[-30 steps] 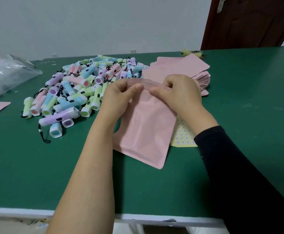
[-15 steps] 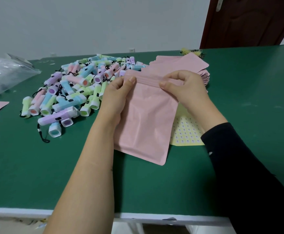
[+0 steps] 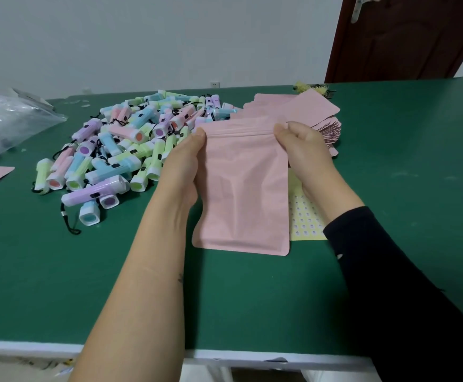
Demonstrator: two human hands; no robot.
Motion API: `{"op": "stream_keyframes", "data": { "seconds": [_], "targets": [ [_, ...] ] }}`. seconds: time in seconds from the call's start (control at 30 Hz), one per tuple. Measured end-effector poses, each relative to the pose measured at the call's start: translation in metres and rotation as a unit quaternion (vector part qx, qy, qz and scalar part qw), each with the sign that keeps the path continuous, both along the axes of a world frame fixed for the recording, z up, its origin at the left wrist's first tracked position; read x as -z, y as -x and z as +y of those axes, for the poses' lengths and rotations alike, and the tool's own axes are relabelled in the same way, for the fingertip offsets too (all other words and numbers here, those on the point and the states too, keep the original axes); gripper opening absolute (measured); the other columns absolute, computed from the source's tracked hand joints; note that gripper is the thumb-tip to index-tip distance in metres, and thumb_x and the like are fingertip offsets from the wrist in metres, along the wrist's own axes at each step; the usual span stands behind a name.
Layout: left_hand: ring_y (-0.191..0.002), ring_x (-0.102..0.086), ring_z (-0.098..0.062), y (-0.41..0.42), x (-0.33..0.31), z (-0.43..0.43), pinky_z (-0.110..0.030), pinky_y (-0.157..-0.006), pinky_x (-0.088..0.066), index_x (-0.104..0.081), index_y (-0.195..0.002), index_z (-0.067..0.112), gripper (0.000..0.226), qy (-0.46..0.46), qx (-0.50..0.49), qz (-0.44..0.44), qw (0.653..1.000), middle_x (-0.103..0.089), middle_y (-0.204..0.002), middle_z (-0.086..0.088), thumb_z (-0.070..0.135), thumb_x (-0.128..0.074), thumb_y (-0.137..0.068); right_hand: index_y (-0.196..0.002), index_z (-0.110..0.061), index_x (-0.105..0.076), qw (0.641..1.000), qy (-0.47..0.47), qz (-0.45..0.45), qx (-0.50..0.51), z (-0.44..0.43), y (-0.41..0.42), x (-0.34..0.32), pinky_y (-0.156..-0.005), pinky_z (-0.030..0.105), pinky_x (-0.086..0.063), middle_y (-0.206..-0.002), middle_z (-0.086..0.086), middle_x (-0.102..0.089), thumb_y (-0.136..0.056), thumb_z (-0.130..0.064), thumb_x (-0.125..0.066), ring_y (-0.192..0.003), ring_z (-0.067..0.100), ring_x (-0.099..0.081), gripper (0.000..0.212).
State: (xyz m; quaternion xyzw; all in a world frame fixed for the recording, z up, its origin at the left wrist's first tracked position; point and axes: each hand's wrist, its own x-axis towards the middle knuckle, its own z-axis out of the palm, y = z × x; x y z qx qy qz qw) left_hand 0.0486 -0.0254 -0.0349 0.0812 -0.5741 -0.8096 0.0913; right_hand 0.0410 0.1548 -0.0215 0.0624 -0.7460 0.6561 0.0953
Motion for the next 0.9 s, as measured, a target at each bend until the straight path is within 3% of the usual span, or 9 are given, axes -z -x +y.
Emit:
{"op": "stream_keyframes", "data": {
  "seconds": [0.1,0.2,0.3,0.37,0.43,0.53,0.67,0.77,0.9],
  "targets": [
    [-0.078,-0.072,-0.005,0.001,0.001,0.004,-0.018,-0.063,-0.054,-0.068,-0.097,0.019,0.02,-0.012,-0.021,-0.01,1.0,-0.076,-0.084,0.009,0.027,-0.049,-0.102,-0.06,-0.021,-0.026,1.0,-0.001,0.012,0.024,-0.004,-0.002,0.003,-0.052,0.028,-0.016,-0.06,-0.003,-0.021,-0.098,-0.017,-0.052,-0.056,0.012,-0.022,0.046],
    [-0.091,-0.064,-0.008,0.002,0.005,0.003,-0.025,-0.082,-0.048,-0.066,-0.102,0.022,0.014,0.171,-0.082,0.015,0.982,-0.071,-0.102,0.009,0.03,-0.055,-0.098,-0.064,-0.017,-0.032,0.999,-0.033,0.013,0.022,-0.007,-0.001,0.007,-0.056,0.03,-0.018,-0.062,-0.001,-0.024,-0.1,-0.02,-0.048,-0.062,0.016,-0.026,0.039],
    [-0.125,-0.047,-0.012,0.001,0.005,-0.001,-0.026,-0.106,-0.033,-0.051,-0.131,0.03,0.04,0.42,-0.126,0.141,0.888,-0.054,-0.136,0.006,0.036,-0.062,-0.092,-0.065,-0.02,-0.032,0.99,-0.12,0.068,-0.007,-0.008,-0.001,0.008,-0.052,0.027,-0.021,-0.062,-0.006,-0.028,-0.102,-0.023,-0.045,-0.058,0.009,-0.027,0.039],
    [-0.128,-0.046,-0.021,0.002,0.002,0.002,-0.031,-0.109,-0.026,-0.061,-0.125,0.023,0.037,0.559,-0.1,0.198,0.799,-0.061,-0.128,0.004,0.041,-0.056,-0.092,-0.069,-0.02,-0.041,0.978,-0.174,0.11,-0.029,-0.008,-0.002,0.01,-0.051,0.021,-0.024,-0.062,-0.007,-0.035,-0.103,-0.022,-0.045,-0.055,0.003,-0.032,0.034],
    [-0.122,-0.048,-0.025,0.002,0.002,0.007,-0.04,-0.108,-0.026,-0.068,-0.104,0.021,0.027,0.602,-0.082,0.202,0.768,-0.066,-0.111,0.009,0.041,-0.055,-0.093,-0.077,-0.012,-0.052,0.964,-0.22,0.145,-0.036,-0.009,-0.002,0.013,-0.056,0.023,-0.031,-0.066,-0.002,-0.048,-0.102,-0.02,-0.045,-0.063,0.01,-0.043,0.027],
    [-0.108,-0.04,-0.012,-0.001,0.003,0.008,-0.051,-0.107,-0.025,-0.062,-0.086,0.028,0.017,0.575,-0.078,0.183,0.794,-0.055,-0.084,0.023,0.043,-0.055,-0.09,-0.083,-0.007,-0.056,0.949,-0.261,0.172,-0.028,-0.007,0.002,0.018,-0.062,0.036,-0.035,-0.07,0.003,-0.055,-0.102,-0.021,-0.046,-0.071,0.026,-0.049,0.026],
    [-0.109,-0.045,-0.018,0.001,0.003,-0.012,-0.059,-0.109,-0.022,-0.054,-0.071,0.029,0.029,0.608,-0.071,0.099,0.785,-0.053,-0.08,0.016,0.047,-0.059,-0.093,-0.064,-0.026,-0.031,0.959,-0.226,0.173,0.006,0.005,0.005,0.018,-0.055,0.033,-0.022,-0.059,-0.009,-0.032,-0.102,-0.019,-0.047,-0.057,0.01,-0.033,0.042],
    [-0.089,-0.056,-0.018,0.002,0.005,-0.024,-0.038,-0.092,-0.043,-0.061,-0.078,0.018,0.026,0.531,-0.052,0.082,0.842,-0.063,-0.085,-0.001,0.039,-0.063,-0.093,-0.062,-0.023,-0.027,0.97,-0.192,0.149,0.018,0.007,0.008,0.019,-0.052,0.023,-0.022,-0.059,-0.007,-0.029,-0.102,-0.017,-0.047,-0.054,0.004,-0.026,0.045],
    [-0.062,-0.042,-0.006,-0.001,0.005,-0.02,-0.015,-0.056,-0.033,-0.055,-0.077,0.01,0.026,0.349,-0.012,0.077,0.934,-0.052,-0.071,0.005,0.027,-0.061,-0.097,-0.064,-0.02,-0.031,0.987,-0.121,0.101,0.022,0.011,0.009,0.016,-0.05,0.022,-0.021,-0.062,-0.004,-0.029,-0.102,-0.021,-0.047,-0.054,0.005,-0.025,0.042]
  ]
}}
